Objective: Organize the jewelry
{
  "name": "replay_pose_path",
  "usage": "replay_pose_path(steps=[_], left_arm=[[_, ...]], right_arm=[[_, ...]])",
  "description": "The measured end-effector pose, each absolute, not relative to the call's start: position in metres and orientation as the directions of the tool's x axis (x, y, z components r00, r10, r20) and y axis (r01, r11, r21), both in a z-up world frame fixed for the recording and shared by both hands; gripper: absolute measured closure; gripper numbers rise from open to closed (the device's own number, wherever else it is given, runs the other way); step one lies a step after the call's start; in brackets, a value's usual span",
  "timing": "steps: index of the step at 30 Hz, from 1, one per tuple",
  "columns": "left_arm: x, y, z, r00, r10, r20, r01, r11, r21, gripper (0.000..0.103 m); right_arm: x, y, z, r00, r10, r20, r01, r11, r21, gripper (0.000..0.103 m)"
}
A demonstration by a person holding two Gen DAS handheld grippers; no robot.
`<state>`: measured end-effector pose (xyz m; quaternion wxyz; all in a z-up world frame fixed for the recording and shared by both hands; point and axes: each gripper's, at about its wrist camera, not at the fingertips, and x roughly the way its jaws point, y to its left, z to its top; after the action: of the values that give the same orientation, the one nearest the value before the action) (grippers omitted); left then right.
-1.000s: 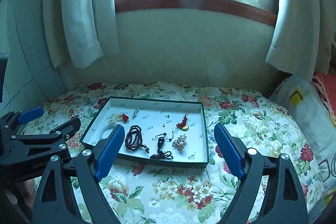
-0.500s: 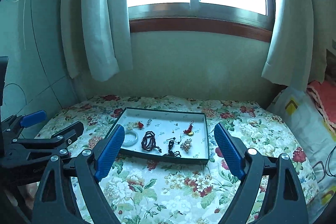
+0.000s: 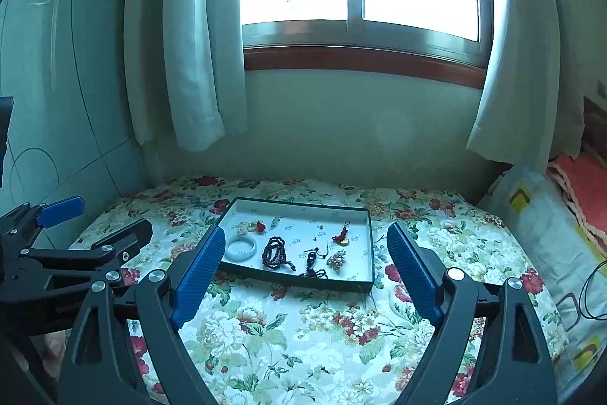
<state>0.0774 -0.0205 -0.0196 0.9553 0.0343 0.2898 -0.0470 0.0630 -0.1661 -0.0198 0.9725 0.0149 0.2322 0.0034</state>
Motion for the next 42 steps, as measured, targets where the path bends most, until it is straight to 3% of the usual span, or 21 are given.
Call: replay_pose_path(steps=[42], left_arm=[[0.053, -0.011, -0.004, 0.849, -0.062, -0.525, 0.094, 0.995, 0.033, 0.002]], right_arm=[[0.040, -0.159, -0.005, 0.913, 0.013, -0.408, -0.007, 1.000, 0.017, 0.017]])
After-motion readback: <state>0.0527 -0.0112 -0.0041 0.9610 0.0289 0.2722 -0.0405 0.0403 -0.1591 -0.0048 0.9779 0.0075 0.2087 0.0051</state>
